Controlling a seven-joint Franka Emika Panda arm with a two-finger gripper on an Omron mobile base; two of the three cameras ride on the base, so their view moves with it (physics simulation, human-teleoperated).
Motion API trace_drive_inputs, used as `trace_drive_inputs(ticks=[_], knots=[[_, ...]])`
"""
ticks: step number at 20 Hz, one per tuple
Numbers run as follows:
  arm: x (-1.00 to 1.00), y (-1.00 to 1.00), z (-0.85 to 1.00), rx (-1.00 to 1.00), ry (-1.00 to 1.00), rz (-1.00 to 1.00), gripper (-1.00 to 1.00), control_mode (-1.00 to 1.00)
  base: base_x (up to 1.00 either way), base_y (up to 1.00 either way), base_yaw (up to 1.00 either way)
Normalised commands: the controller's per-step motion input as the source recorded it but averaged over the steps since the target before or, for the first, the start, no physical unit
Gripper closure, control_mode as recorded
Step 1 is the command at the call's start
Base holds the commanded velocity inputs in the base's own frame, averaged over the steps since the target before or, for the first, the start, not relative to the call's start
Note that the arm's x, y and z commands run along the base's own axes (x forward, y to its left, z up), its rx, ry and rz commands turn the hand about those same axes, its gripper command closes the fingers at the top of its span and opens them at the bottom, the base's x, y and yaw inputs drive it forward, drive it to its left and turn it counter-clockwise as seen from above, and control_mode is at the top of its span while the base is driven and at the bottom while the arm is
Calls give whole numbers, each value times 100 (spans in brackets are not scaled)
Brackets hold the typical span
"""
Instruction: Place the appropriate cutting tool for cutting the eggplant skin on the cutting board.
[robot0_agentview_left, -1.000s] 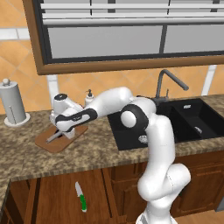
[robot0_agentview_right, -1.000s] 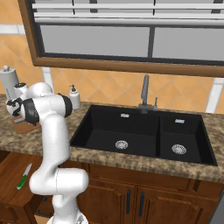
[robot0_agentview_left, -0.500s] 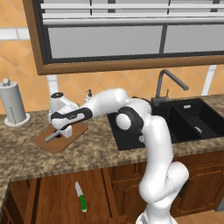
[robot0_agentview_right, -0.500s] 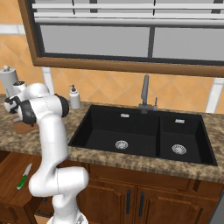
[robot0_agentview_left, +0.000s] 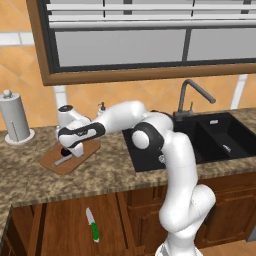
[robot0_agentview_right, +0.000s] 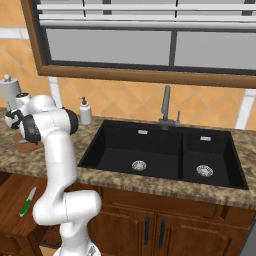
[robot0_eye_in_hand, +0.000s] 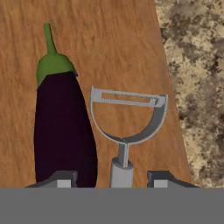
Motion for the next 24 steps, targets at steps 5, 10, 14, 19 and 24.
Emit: trace_drive_inputs(ticks=[5, 10, 14, 19, 24], knots=[[-2, -24, -5, 0, 0, 0, -100, -100, 0, 0, 0], [-11, -12, 42, 0, -3, 0, -100, -100, 0, 0, 0], [-62, -29, 36, 0, -3, 0, -100, -100, 0, 0, 0], [-96, -81, 1, 0, -3, 2, -100, -100, 0, 0, 0], [-100, -100, 19, 3, -2, 3, -100, -100, 0, 0, 0]])
